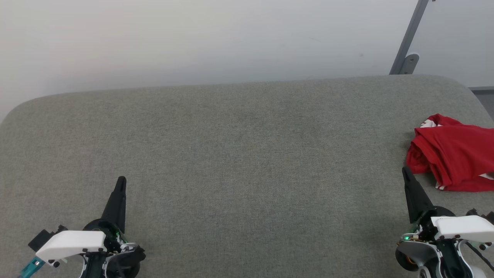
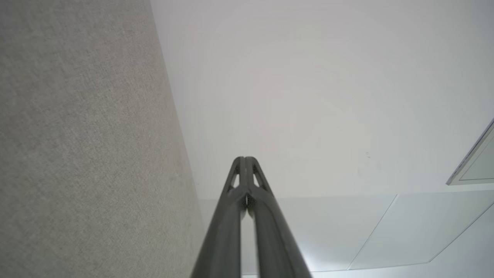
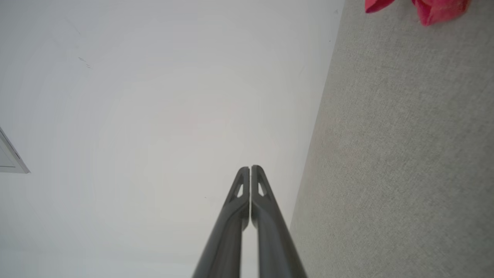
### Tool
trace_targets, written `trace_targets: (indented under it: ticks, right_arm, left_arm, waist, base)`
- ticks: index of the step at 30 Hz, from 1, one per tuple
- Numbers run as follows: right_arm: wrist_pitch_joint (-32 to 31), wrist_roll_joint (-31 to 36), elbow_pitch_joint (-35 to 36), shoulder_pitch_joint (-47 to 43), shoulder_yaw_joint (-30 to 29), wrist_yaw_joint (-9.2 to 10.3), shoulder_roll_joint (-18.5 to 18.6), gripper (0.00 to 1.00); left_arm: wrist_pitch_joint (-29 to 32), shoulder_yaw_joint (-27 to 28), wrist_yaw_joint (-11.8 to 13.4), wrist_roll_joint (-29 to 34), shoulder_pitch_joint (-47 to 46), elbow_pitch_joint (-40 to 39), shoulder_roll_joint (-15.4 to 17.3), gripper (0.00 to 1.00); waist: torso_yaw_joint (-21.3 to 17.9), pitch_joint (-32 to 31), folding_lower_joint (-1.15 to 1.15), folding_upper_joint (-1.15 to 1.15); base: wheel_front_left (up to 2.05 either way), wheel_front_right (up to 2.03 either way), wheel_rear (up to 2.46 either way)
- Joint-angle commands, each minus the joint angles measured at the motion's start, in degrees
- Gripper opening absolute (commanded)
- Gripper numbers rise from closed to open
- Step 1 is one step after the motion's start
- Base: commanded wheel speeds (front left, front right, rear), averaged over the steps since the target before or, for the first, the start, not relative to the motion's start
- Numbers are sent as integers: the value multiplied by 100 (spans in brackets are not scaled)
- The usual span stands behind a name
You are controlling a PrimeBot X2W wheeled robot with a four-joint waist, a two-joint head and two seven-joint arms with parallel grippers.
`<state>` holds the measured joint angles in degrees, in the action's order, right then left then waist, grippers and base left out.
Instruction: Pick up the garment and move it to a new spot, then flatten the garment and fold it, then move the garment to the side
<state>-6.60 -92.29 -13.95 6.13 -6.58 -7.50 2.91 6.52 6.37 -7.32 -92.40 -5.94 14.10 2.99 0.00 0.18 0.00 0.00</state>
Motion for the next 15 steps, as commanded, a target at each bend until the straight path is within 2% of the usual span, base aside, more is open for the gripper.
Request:
trace_targets:
  ticks: [1,15]
  right_arm:
    - [-8,-21,-14,23,-5,2,-10,0]
    - [-10,-19,-14,24,-4,2,-12,0]
  left_arm:
    - [11,16,-30,-14,-66,-2,-10,0]
    - [14,19,-30,-9,-66,-2,-11,0]
  waist:
    - [0,0,0,0]
    - [0,0,0,0]
  base:
    - [0,0,0]
    - [0,0,0]
